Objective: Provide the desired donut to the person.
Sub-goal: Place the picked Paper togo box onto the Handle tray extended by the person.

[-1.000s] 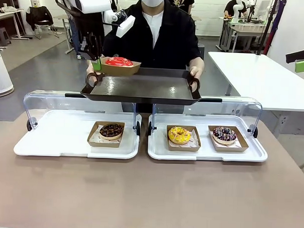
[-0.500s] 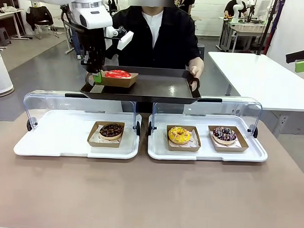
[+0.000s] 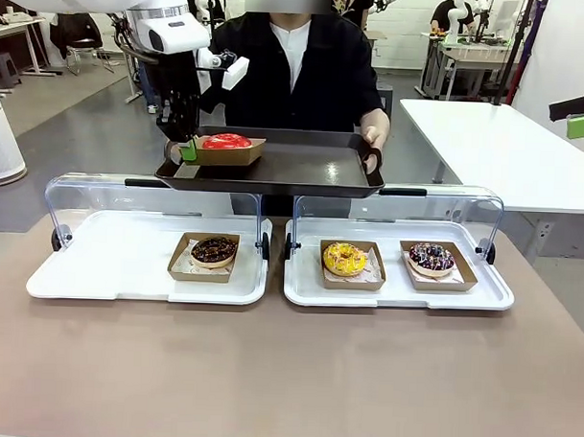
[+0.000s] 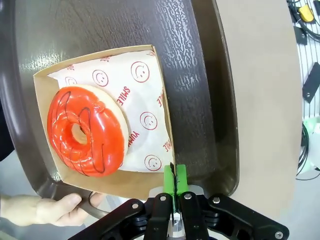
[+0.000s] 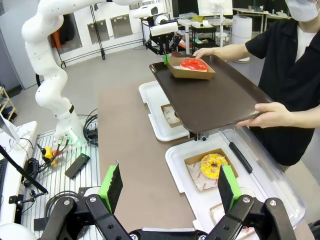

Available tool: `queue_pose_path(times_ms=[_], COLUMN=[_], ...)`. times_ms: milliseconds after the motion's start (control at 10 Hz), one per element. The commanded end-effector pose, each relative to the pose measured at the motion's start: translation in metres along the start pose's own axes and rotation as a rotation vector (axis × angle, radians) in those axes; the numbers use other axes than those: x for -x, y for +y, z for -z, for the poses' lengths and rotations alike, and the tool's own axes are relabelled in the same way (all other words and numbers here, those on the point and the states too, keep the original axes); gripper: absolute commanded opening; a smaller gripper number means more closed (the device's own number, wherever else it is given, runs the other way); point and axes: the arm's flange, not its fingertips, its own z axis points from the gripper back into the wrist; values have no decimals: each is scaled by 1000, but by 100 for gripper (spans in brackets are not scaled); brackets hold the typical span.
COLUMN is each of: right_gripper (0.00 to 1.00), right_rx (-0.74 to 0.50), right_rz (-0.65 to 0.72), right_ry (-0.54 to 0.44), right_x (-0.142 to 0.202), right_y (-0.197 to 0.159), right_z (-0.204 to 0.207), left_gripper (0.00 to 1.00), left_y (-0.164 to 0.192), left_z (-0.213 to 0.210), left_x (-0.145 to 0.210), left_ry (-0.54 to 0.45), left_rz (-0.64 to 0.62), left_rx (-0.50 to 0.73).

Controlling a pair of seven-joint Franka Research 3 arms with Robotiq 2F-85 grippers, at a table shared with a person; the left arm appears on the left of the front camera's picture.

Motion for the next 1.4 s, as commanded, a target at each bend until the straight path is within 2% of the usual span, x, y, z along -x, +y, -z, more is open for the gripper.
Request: queue_pose_path(times_ms=[0, 100, 300, 400, 500, 1100, 1300], right_gripper=[100, 100, 100, 100, 100, 100, 100], right_rx=[-7, -7, -7, -7, -7, -7, -7], right_rz=[-7, -7, -7, -7, -7, -7, -7], right_ry=[-23, -23, -23, -23, -23, -23, -23], right_x=[-2, -2, -2, -2, -2, -2, -2], right_y=[-2, -2, -2, -2, -2, -2, -2], right_z=[2, 2, 2, 2, 2, 2, 2], left_gripper=[20, 61, 100, 73, 100, 98, 98], left_y=[5, 5, 4, 3, 3, 2, -12], left_z=[-3, -3, -7, -9, -10, -11, -23], left_x=[1, 0, 0, 0, 1, 2, 9], left_ry=[-24, -28, -35, -37, -39, -36, -51], left_rz=[13, 17, 27, 30, 33, 44, 51], left_rx=[29, 29, 21, 19, 17, 30, 19])
